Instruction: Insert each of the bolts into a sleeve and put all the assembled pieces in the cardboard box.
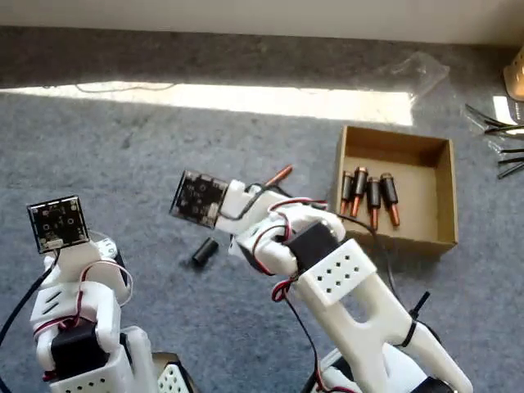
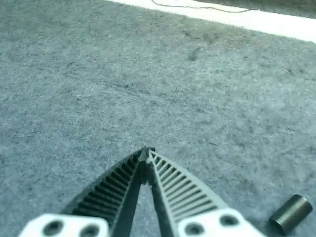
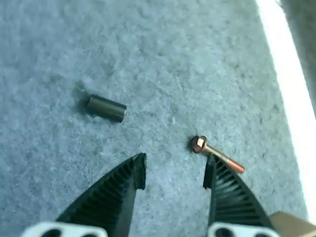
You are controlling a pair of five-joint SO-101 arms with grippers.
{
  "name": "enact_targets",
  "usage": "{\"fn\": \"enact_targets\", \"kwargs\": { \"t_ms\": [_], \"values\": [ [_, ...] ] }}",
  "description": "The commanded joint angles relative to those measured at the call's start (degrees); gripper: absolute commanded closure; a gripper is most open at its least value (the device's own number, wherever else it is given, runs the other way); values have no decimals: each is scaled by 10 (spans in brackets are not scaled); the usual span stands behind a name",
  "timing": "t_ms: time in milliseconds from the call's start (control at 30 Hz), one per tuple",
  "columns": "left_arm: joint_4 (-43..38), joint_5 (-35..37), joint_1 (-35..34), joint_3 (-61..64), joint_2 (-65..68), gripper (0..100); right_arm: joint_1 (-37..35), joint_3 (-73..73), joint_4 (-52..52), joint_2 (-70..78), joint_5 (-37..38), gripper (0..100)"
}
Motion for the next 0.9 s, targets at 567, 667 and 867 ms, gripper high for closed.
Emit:
{"fn": "enact_targets", "kwargs": {
  "t_ms": [567, 667, 867],
  "values": [
    [-6, -4, -9, -25, -2, 993, -77, 230, -371, -5, 258, 826],
    [-6, -4, -9, -25, -2, 993, -95, 230, -371, -5, 258, 826],
    [-6, -4, -9, -25, -2, 993, -94, 218, -371, 88, 258, 826]
  ]
}}
